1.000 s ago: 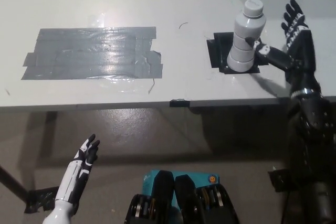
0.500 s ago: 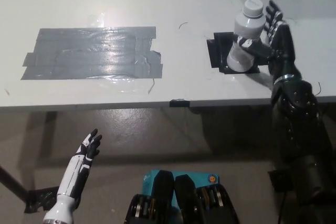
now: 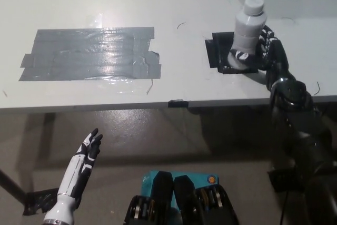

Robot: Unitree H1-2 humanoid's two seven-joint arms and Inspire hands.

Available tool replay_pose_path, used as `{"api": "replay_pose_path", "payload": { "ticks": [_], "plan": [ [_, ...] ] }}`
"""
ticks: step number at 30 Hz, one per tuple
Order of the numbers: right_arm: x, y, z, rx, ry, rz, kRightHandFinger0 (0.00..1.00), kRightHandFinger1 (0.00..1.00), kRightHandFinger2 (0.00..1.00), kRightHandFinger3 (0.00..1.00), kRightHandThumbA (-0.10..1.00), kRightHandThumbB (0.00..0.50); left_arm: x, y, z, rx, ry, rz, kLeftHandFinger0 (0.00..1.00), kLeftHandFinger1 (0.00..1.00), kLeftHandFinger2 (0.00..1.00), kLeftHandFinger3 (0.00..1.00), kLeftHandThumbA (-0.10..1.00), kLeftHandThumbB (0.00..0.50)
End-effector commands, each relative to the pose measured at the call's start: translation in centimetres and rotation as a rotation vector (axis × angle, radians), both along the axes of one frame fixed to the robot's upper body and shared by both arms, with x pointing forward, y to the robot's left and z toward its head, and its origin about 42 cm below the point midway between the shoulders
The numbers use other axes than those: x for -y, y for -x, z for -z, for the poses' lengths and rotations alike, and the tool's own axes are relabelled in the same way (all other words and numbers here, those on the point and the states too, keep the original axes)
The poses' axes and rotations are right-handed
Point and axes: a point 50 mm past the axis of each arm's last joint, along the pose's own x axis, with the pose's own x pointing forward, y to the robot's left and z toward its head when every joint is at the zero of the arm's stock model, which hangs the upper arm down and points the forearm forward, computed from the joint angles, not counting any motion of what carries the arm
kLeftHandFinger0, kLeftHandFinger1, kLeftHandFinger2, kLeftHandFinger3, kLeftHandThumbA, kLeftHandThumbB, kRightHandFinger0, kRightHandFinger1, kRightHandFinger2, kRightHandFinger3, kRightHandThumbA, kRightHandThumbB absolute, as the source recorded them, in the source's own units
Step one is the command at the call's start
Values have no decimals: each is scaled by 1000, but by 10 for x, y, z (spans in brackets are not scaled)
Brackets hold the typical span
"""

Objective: A white bottle is kept in the middle of the desk infront of the robot and the robot picks it up with its right hand and passes it to a person

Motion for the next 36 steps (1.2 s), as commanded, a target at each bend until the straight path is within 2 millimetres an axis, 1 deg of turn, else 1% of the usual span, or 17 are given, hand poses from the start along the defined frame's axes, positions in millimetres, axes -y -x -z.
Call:
{"api": "replay_pose_path", "payload": {
  "ticks": [1, 2, 3, 4, 5, 6, 7, 8, 9, 10, 12, 20, 25, 30, 31, 33, 36],
  "plan": [
    [-6, -18, -43, 110, 80, 41, 1000, 1000, 1000, 1000, 470, 490, 1, -5, -11, 58, -3, 20, 1000, 1000, 1000, 1000, 986, 273],
    [-7, -19, -46, 120, 94, 42, 1000, 1000, 1000, 1000, 469, 490, 1, -5, -11, 58, -3, 19, 1000, 1000, 1000, 1000, 986, 274],
    [-8, -20, -51, 139, 98, 50, 830, 845, 909, 1000, 455, 496, 1, -5, -11, 55, 1, 18, 1000, 1000, 1000, 1000, 980, 290],
    [-10, -22, -59, 176, 83, 66, 618, 621, 694, 718, 408, 489, 2, -6, -12, 53, 7, 18, 1000, 1000, 1000, 1000, 975, 288],
    [-10, -24, -65, 201, 64, 79, 526, 563, 638, 642, 391, 488, 2, -7, -14, 55, 6, 20, 1000, 1000, 1000, 1000, 973, 288],
    [-10, -24, -66, 206, 60, 82, 526, 563, 638, 642, 391, 488, 2, -7, -14, 56, 6, 21, 1000, 1000, 1000, 1000, 973, 288],
    [-14, -27, -84, 281, 72, 112, 53, 83, 178, 181, 93, 327, 2, -10, -16, 59, 3, 22, 1000, 1000, 1000, 1000, 981, 283],
    [-17, -28, -93, 320, 81, 124, 11, 60, 170, 149, -19, 300, 2, -11, -17, 59, 2, 23, 1000, 1000, 1000, 1000, 982, 284],
    [-20, -29, -105, 369, 83, 128, 2, 88, 251, 180, -84, 267, 2, -13, -18, 60, 0, 23, 1000, 1000, 1000, 1000, 990, 285],
    [-25, -30, -115, 402, 74, 115, 0, 198, 444, 307, -99, 232, 1, -15, -19, 65, -1, 23, 1000, 1000, 1000, 1000, 982, 272],
    [-28, -30, -120, 437, 90, 106, 1, 254, 534, 433, -100, 222, 1, -16, -21, 69, -3, 24, 1000, 1000, 1000, 1000, 977, 270],
    [-28, -22, -116, 512, 139, 109, 59, 364, 642, 541, -100, 194, 0, -16, -23, 77, -10, 34, 1000, 1000, 1000, 1000, 959, 244],
    [-32, -16, -132, 580, 159, 98, 60, 370, 641, 552, -100, 186, 0, -21, -26, 83, -9, 33, 1000, 1000, 1000, 1000, 960, 227],
    [-32, -16, -132, 580, 159, 98, 60, 370, 641, 552, -100, 186, 0, -21, -26, 83, -9, 33, 1000, 1000, 1000, 1000, 960, 227],
    [-37, -9, -138, 623, 170, 72, 12, 339, 633, 553, -100, 162, 0, -20, -25, 77, -14, 35, 1000, 1000, 1000, 1000, 988, 241],
    [-47, 13, -145, 723, 220, 2, 27, 363, 655, 574, -100, 163, 0, -20, -24, 73, -25, 40, 1000, 1000, 1000, 1000, 989, 237],
    [-49, 21, -141, 754, 220, -33, 87, 439, 735, 675, -100, 160, 0, -20, -25, 74, -21, 40, 1000, 1000, 1000, 1000, 979, 228]
  ]
}}
